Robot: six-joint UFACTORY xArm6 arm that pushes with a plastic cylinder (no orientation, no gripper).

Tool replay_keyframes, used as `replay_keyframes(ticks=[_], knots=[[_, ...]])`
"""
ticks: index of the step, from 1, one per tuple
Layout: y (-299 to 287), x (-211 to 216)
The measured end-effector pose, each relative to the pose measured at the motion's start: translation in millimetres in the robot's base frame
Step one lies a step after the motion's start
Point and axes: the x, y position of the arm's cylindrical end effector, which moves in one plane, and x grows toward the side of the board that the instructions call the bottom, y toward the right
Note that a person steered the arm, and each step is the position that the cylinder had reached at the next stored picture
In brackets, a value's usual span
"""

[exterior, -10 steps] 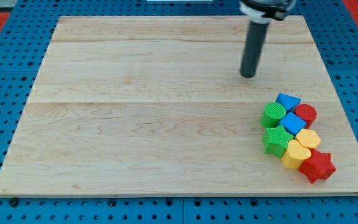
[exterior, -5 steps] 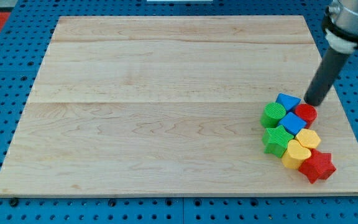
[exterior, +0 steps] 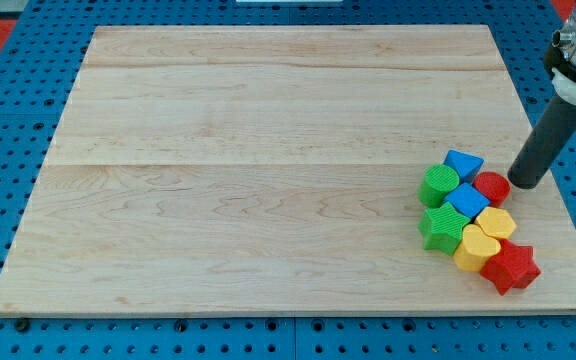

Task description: Place the red circle to the bottom left of the blue triangle

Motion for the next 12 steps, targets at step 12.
replay_keyframes(ticks=[12], knots=[[-34,-12]])
